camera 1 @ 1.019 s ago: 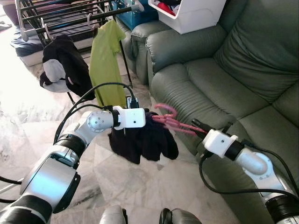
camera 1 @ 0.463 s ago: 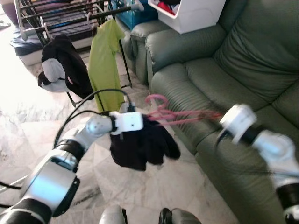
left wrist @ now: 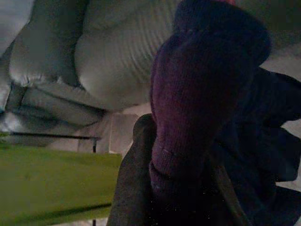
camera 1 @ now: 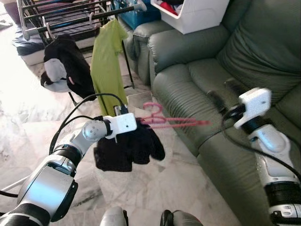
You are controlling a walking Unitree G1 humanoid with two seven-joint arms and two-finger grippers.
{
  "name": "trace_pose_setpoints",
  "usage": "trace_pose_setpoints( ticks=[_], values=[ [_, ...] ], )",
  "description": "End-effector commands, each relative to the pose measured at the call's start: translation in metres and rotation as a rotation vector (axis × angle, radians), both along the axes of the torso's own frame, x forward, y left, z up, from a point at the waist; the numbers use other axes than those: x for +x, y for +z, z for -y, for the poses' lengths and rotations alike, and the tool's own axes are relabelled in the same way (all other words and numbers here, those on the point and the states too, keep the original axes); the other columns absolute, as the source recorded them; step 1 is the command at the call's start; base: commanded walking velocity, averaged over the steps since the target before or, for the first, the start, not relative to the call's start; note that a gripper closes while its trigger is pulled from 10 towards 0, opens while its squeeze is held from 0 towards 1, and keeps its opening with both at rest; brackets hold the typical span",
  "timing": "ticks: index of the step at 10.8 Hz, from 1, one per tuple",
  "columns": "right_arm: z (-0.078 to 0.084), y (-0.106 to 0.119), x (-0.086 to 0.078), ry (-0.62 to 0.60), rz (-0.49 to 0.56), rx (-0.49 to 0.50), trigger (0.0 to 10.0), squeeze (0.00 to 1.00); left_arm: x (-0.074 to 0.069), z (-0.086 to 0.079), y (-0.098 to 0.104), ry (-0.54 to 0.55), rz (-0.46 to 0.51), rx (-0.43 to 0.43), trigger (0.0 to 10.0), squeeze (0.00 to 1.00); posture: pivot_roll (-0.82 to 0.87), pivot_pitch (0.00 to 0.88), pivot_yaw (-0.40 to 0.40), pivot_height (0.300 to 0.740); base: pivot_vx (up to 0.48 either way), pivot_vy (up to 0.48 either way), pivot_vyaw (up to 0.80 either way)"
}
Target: Hang hanger
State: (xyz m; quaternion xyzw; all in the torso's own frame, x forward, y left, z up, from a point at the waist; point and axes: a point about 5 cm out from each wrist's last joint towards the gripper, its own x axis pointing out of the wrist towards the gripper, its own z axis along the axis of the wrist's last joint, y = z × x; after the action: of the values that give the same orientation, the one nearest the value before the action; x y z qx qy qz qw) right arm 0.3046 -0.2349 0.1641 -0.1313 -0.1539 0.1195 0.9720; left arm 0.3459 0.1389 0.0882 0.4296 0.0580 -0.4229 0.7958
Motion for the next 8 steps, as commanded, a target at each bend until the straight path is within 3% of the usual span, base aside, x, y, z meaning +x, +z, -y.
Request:
trace_pose_setpoints(
  ticks=[1,2,4,5,6,7,8],
  values=[
    [0.018,0.005,0.0,-0.175,0.042,0.043,10.0,1.0,0.007,-0.008,0.008,0.088,0.023,-0.061,0.0,0.0,-0.07,0.06,0.012,0.74,0.0,0.0,0.0],
    [0.034,-0.002,-0.004,-0.346,0.022,0.045,10.0,1.0,0.012,-0.011,0.014,0.161,0.022,-0.133,0.0,0.0,-0.07,0.063,0.014,0.74,0.0,0.0,0.0],
    [0.046,-0.024,-0.01,-0.532,-0.07,0.115,10.0,1.0,0.017,-0.017,0.017,0.275,0.002,-0.223,0.0,0.0,-0.06,0.064,0.016,0.74,0.0,0.0,0.0],
    [0.042,-0.042,-0.012,-0.556,-0.155,0.152,10.0,1.0,0.022,-0.019,0.024,0.343,-0.005,-0.333,0.0,0.0,-0.06,0.067,0.018,0.74,0.0,0.0,0.0],
    [0.032,-0.058,-0.011,-0.521,-0.251,0.185,10.0,1.0,0.026,-0.017,0.034,0.341,-0.001,-0.396,0.0,0.0,-0.06,0.067,0.018,0.74,0.0,0.0,0.0],
    [0.015,-0.087,-0.009,-0.448,-0.462,0.25,10.0,0.86,0.027,-0.001,0.055,0.219,0.02,-0.479,0.0,0.0,-0.05,0.074,0.02,0.74,0.0,0.0,0.0],
    [0.006,-0.087,-0.01,-0.405,-0.443,0.247,10.0,0.83,0.022,0.008,0.063,0.13,0.029,-0.504,0.0,0.0,-0.05,0.075,0.02,0.74,0.0,0.0,0.0]
  ],
)
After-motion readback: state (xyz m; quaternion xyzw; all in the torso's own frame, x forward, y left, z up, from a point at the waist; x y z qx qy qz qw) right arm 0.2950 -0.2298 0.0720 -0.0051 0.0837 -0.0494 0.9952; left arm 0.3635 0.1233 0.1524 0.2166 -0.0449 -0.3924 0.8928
